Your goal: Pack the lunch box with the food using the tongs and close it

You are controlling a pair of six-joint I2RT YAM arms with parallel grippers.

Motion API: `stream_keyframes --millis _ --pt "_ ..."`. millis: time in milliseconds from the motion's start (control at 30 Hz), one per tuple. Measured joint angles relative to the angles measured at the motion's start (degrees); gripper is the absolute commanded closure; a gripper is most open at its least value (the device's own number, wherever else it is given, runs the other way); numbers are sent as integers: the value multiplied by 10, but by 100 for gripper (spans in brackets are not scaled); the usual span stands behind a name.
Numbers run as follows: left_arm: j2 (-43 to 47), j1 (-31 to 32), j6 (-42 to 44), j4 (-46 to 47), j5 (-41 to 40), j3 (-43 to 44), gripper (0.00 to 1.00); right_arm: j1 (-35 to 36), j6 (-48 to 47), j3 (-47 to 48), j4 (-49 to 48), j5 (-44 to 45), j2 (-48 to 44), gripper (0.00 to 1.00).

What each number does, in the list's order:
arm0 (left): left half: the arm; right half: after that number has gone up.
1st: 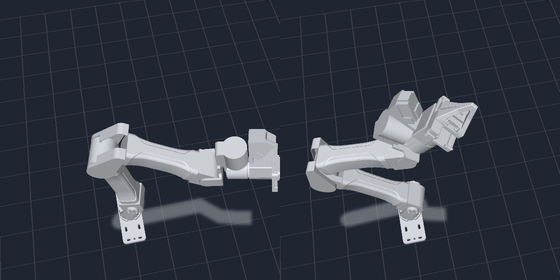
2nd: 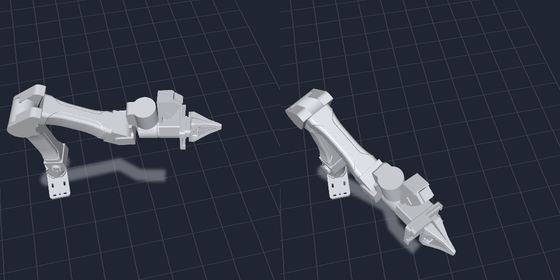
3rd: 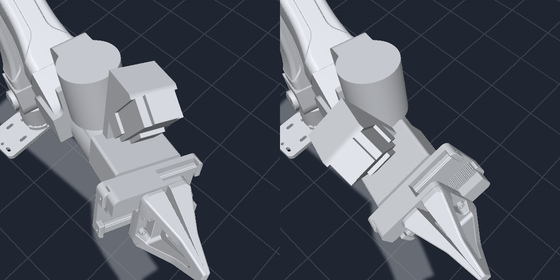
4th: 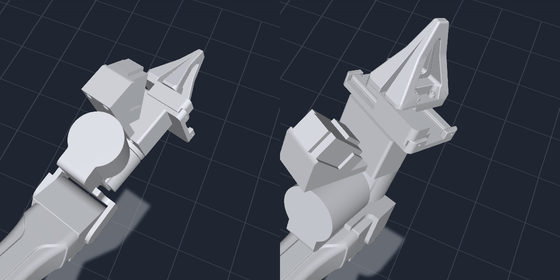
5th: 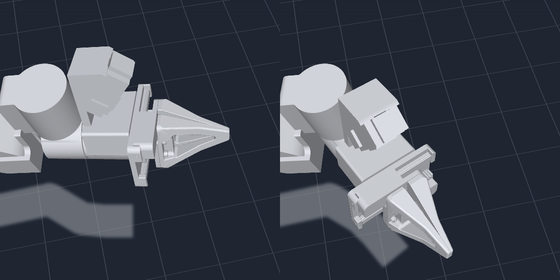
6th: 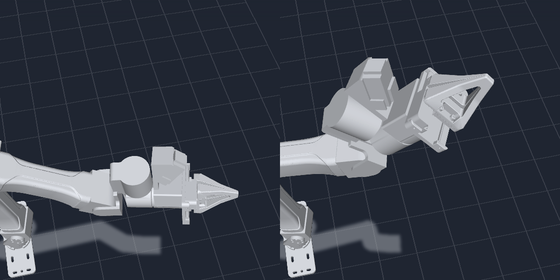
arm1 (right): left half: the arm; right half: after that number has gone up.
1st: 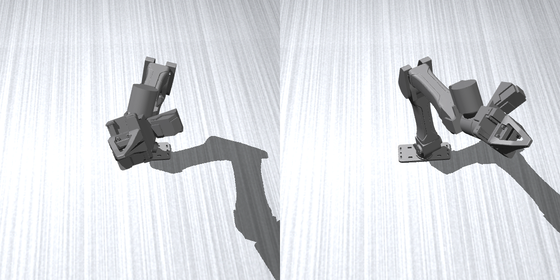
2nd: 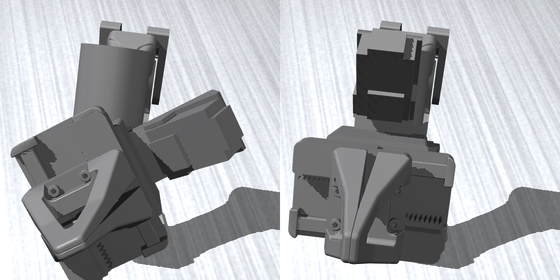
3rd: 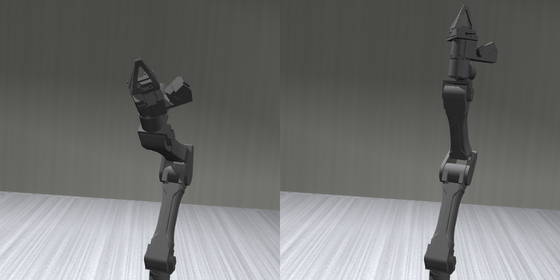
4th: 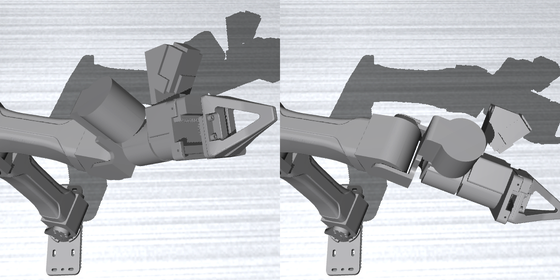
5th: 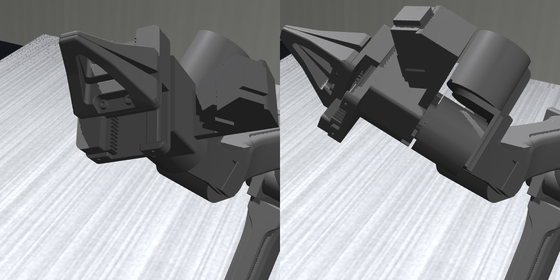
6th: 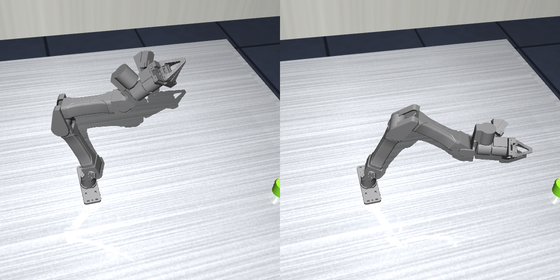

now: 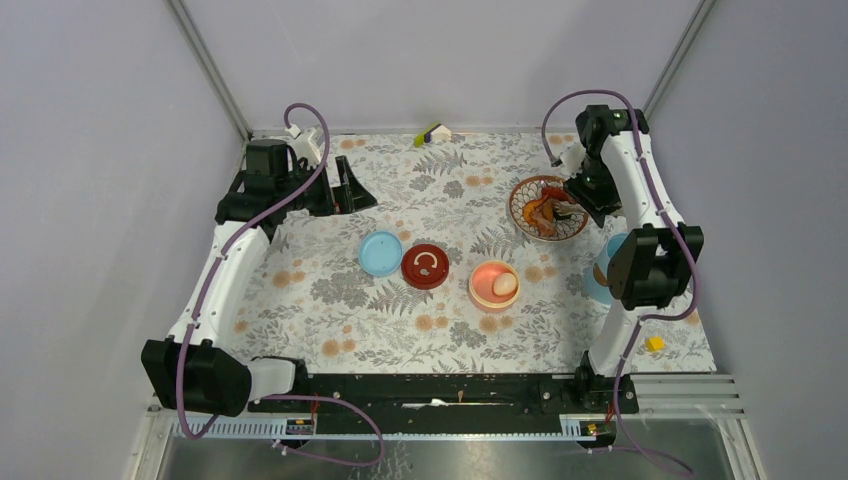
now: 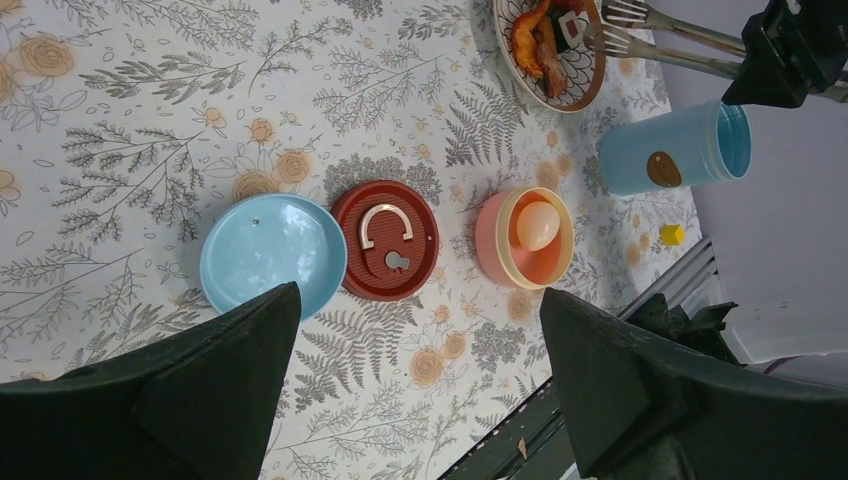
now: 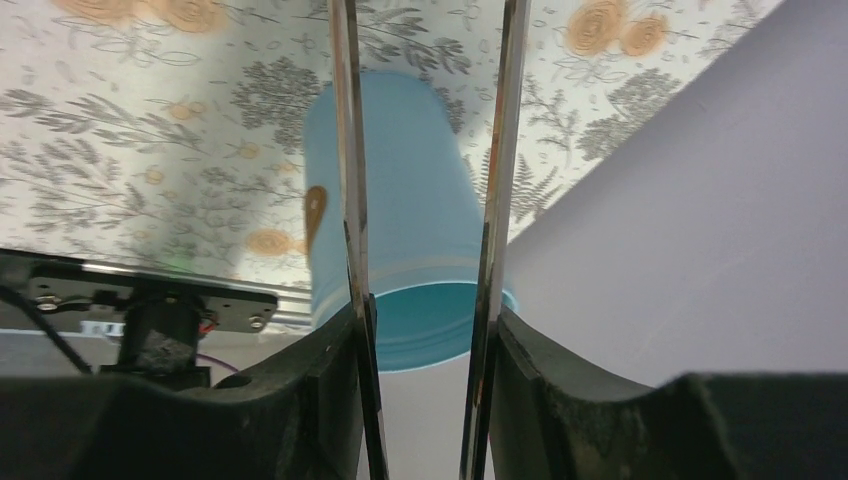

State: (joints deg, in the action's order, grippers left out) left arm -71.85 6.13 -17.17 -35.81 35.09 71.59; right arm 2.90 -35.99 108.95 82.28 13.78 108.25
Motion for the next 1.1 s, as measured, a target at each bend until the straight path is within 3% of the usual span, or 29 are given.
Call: stream_keyframes --millis 633,1100 --pt "7 -1 -15 9 8 -9 1 -26 117 -37 11 -61 -31 49" --pt "9 -2 -15 9 10 -9 1 -28 134 -29 11 -74 20 49"
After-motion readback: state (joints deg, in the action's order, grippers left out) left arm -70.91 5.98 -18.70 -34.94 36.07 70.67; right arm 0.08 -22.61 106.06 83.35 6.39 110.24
